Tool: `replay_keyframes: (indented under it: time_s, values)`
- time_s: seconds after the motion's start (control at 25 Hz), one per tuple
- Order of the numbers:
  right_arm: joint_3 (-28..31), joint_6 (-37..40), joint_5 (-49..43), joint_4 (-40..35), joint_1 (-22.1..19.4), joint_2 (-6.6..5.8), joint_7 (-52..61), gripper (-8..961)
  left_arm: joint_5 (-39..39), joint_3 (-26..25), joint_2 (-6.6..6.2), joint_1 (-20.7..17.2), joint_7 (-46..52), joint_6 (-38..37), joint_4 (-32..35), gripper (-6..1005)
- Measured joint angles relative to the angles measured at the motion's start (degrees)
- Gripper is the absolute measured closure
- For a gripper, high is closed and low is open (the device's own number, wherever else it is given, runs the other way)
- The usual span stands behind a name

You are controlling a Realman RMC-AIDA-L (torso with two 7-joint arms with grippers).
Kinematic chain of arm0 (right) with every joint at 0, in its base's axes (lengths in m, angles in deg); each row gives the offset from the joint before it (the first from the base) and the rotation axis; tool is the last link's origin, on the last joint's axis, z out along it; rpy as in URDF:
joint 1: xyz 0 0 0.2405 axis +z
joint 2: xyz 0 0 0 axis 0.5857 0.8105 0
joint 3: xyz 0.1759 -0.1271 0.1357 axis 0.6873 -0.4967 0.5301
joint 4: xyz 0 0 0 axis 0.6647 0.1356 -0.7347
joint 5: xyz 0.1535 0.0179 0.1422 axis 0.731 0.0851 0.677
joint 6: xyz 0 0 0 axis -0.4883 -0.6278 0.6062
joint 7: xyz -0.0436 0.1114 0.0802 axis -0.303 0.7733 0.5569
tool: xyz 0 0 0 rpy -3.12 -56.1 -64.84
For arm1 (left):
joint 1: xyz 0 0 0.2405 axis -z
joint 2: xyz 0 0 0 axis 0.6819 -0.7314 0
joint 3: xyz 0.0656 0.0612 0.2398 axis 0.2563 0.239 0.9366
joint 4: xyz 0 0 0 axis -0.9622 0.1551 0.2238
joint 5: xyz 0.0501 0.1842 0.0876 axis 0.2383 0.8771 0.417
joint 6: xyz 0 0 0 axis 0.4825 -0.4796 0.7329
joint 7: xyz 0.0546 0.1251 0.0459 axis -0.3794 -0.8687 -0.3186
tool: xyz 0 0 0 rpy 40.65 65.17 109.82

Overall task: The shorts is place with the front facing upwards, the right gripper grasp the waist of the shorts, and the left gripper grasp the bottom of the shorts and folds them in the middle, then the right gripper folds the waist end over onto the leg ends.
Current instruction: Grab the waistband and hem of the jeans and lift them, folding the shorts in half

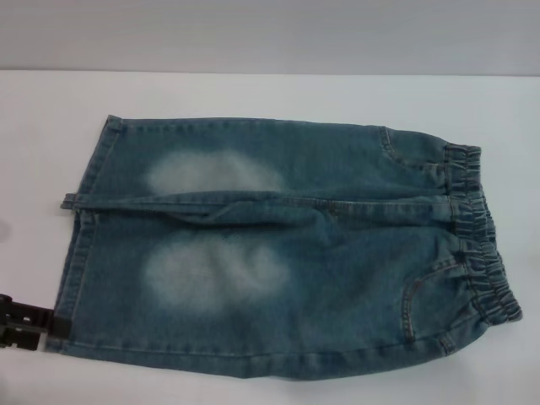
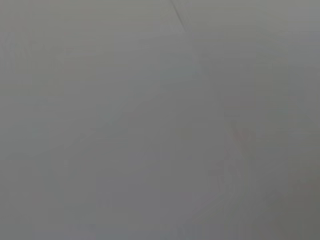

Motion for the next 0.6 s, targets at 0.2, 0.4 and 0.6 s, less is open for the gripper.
replay_keyframes:
  time_s: [0.2,0.4,0.6]
  values:
    - [-0.03,-0.01,0.00,0.00,-0.04,0.00,0.00,282,0.00,0.81,0.16,0.31,0.27,0.81,0.00,156]
    - [-0.13,0.02,0.01,0.01,-0.26,0.04,0.00,284,0.00,0.88,0.21,0.40,0.27,0.94,0.00,155]
    - [-0.13,0.05,0.00,0.07,-0.27,0.07,0.00,285,0.00,0.89,0.15,0.47,0.29,0.95,0.00,155]
